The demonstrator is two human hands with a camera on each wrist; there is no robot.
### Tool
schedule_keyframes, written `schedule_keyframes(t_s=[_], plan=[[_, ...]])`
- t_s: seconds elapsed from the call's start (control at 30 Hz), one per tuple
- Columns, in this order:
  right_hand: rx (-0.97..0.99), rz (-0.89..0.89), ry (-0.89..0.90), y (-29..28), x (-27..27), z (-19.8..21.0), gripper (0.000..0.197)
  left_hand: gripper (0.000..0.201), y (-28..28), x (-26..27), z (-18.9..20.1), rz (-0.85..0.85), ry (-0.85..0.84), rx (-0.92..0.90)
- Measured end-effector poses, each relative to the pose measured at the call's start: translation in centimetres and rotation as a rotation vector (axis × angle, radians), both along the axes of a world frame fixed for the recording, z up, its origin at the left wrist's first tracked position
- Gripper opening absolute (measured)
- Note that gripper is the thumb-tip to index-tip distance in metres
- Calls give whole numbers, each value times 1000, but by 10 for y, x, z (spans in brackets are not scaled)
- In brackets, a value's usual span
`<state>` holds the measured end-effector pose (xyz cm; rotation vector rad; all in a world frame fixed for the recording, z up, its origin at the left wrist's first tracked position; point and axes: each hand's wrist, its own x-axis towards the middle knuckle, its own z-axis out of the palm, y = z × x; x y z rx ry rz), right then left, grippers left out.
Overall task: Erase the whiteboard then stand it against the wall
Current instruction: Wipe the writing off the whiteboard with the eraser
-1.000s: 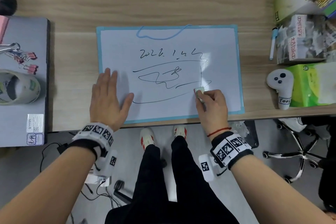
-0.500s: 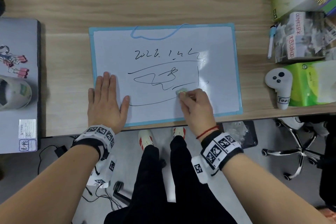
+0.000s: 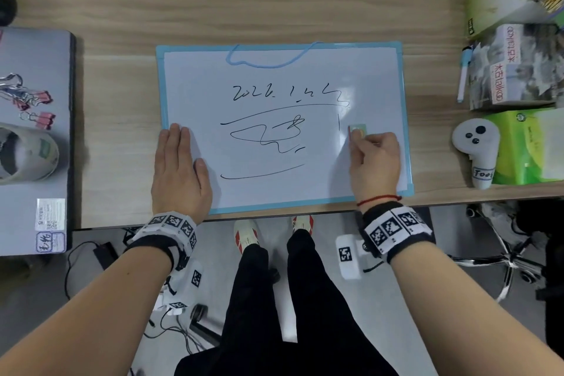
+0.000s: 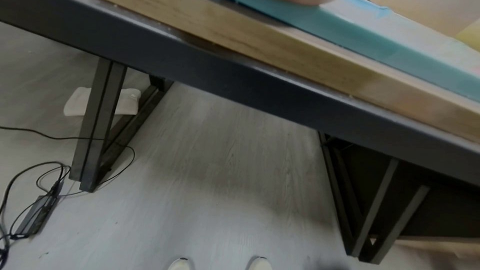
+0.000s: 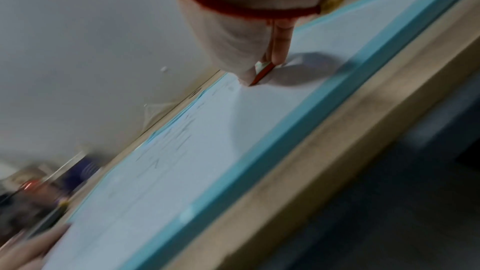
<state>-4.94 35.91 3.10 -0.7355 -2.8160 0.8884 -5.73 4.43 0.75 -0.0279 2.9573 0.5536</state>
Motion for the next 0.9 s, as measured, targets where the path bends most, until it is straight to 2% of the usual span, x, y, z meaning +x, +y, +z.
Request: schedule_keyframes(t_s=[0.07, 0.1, 0.13, 0.2, 0.23, 0.3, 0.4, 0.43, 0.57, 0.63, 0.7, 0.77, 0.8, 0.9], plan=[[-109, -72, -35, -12, -6, 3, 19, 57, 1, 0, 0, -14, -1, -15], [-234, -84, -98, -30, -7, 7, 22, 57, 1, 0, -1, -17, -1, -23], [-387, -73, -147, -50, -8, 8, 24, 58, 0, 0, 0, -18, -2, -33], [-482, 3, -192, -73, -5, 5, 26, 58, 1, 0, -1, -21, -7, -50], [-447, 30, -185, -72, -4, 4, 27, 58, 1, 0, -1, -23, -9, -57], [-352, -30, -123, -45, -10, 0, 26, 58, 1, -1, -1, -23, -8, -65], [24, -5, -60, -3, -21, 5, 21, 58, 1, -1, -3, -23, 6, -73], [64, 19, -70, -3, -22, 5, 21, 58, 1, -1, -3, -21, 8, -73], [-292, 98, -180, -57, -18, 3, 26, 58, 1, -1, -2, -17, 5, -59], [-156, 200, -195, -54, -17, 0, 25, 57, 1, -1, -1, -18, 6, -57], [-45, 121, -135, -29, -24, 1, 22, 58, 1, -1, -2, -14, -1, -61], [102, 113, -31, -8, -30, 1, 18, 58, 1, -1, -3, -7, -7, -66], [98, 97, -28, -8, -31, 0, 17, 58, 1, -1, -3, -6, -9, -66], [-294, 2, -131, -55, -20, 3, 24, 58, 1, -1, -3, -9, -9, -69]])
